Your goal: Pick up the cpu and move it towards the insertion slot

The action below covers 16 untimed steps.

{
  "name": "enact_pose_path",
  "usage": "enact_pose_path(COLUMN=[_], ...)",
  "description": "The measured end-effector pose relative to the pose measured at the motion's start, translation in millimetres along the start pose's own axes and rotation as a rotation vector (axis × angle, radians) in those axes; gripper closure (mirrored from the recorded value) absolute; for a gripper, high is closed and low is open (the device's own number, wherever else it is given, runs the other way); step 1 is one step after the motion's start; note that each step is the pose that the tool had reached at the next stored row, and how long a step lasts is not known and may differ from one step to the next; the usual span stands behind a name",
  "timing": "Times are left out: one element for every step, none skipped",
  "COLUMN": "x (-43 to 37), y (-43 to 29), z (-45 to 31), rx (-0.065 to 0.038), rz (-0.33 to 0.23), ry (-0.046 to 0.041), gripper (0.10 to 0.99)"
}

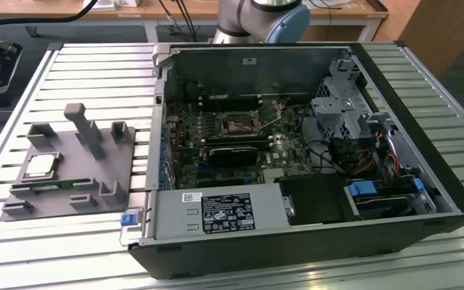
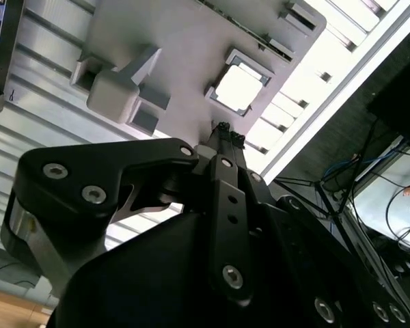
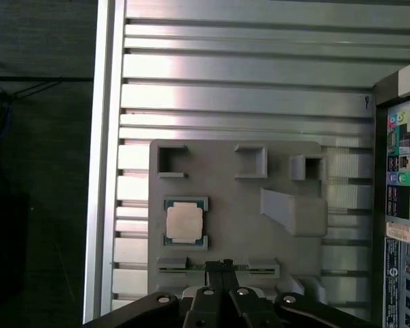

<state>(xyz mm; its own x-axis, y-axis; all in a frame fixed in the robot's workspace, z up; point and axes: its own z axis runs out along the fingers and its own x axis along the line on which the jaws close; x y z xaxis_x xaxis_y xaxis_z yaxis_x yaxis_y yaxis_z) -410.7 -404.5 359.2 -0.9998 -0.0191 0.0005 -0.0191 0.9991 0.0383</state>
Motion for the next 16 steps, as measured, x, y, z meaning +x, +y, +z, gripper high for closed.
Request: enact_pose_path(x=[1.3, 2.5, 3.5, 4.3, 5.0, 5.7, 6.7, 8.1, 9.3, 10.5, 12.1, 13.8, 15.6, 17.2, 18.5, 19.7], y=[0.0, 0.0, 0.0, 0.0, 0.0, -0.1, -0.1, -0.1, -0.1, -0.2, -0.2, -0.2, -0.2, -0.3, -0.3, -0.4], z=[0.4, 0.8, 1.3, 2.1, 3.1, 4.3, 5.5, 6.6, 8.0, 9.3, 10.9, 12.2, 13.7, 15.3, 17.0, 18.8], rx=[0.0, 0.0, 0.0, 0.0, 0.0, 0.0, 0.0, 0.0, 0.0, 0.0, 0.0, 0.0, 0.0, 0.0, 0.0, 0.0], rz=[0.0, 0.0, 0.0, 0.0, 0.0, 0.0, 0.0, 0.0, 0.0, 0.0, 0.0, 0.0, 0.0, 0.0, 0.0, 0.0], ry=[0.0001, 0.0001, 0.0001, 0.0001, 0.0001, 0.0, 0.0002, 0.0003, 0.0002, 0.0002, 0.0001, 0.0002, 0.0001, 0.0, 0.0, -0.0001], gripper=[0.98, 0.98, 0.98, 0.98, 0.98, 0.98, 0.98, 0.98, 0.98, 0.98, 0.98, 0.98, 0.98, 0.98, 0.98, 0.98])
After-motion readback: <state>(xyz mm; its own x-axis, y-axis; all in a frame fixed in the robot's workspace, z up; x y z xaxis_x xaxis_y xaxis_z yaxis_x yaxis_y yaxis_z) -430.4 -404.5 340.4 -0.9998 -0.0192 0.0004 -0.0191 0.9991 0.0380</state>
